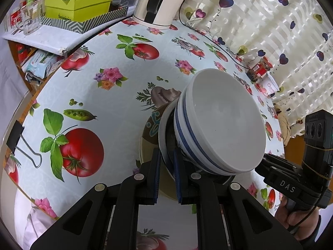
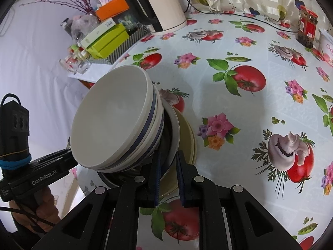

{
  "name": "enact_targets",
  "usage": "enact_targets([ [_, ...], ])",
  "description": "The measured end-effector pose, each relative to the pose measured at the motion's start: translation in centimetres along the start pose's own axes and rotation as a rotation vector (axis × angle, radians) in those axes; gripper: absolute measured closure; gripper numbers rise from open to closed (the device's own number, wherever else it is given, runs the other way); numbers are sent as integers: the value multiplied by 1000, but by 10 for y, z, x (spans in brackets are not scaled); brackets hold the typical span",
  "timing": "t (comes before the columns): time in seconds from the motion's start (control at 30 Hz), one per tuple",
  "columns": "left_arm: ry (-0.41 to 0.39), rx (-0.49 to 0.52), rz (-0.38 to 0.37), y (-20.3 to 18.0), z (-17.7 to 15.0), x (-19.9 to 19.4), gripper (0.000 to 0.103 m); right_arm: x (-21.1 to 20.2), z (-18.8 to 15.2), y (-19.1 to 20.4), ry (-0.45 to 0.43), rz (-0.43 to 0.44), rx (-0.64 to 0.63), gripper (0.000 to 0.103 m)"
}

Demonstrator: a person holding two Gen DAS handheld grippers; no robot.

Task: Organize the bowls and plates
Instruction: 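Carry the bowl stack with both grippers toward the beige plate stack, then lower the bowl stack onto the beige plate stack with both grippers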

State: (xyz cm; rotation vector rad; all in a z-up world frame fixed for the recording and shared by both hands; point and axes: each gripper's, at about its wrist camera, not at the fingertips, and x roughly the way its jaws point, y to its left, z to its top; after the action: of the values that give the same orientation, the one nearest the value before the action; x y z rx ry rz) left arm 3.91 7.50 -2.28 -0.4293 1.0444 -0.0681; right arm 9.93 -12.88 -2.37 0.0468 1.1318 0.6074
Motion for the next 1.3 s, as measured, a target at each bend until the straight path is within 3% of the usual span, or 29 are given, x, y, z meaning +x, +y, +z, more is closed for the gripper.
enact_targets([
  [0.4, -19, 9, -4, 1, -1, -1, 90, 1, 1, -3, 8, 18, 7, 86],
  [0.93, -87, 38, 62, -4, -6, -18, 88, -19, -11, 3, -20, -9, -49, 65],
  [1.3, -117, 91, 95, -16, -19, -35, 84, -35, -19, 14, -45, -9, -100, 62],
])
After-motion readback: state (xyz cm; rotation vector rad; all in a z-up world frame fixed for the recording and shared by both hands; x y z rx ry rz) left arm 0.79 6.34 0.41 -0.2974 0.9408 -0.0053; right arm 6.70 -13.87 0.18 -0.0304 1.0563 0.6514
